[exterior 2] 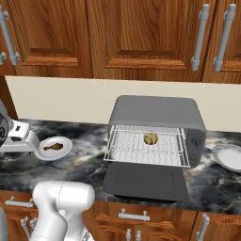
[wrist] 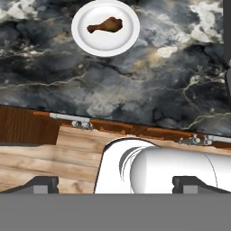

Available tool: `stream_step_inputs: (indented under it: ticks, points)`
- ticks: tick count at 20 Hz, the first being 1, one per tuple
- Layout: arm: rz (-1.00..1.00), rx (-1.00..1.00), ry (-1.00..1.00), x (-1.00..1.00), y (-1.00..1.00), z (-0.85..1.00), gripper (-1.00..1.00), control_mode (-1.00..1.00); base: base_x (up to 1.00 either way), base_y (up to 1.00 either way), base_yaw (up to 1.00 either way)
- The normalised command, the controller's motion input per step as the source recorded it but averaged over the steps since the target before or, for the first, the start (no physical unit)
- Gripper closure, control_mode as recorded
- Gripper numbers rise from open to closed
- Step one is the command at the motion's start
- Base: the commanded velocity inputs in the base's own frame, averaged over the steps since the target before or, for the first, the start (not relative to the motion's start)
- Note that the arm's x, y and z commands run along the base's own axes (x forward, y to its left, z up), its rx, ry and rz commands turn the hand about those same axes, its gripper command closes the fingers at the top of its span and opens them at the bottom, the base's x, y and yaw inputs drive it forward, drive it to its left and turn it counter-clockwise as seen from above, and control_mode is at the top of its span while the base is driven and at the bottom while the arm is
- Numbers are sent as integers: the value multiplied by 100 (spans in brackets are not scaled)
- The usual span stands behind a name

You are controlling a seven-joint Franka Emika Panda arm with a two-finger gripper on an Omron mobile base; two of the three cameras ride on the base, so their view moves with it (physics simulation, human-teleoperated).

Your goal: Open the toaster oven door. Place the bread on the bottom rack in the toaster oven and place the chicken drumstick on the top rack.

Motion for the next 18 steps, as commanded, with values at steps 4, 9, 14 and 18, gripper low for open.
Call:
stream_step_inputs:
  ticks: [4,9,14,18]
  points:
    - [0,0,0,0,0,0,-100,100,0,0,0]
    - [0,0,0,0,0,0,-100,-100,0,0,0]
    - [0,0,0,0,0,0,-100,-100,0,0,0]
    - [0,0,0,0,0,0,-100,-100,0,0,0]
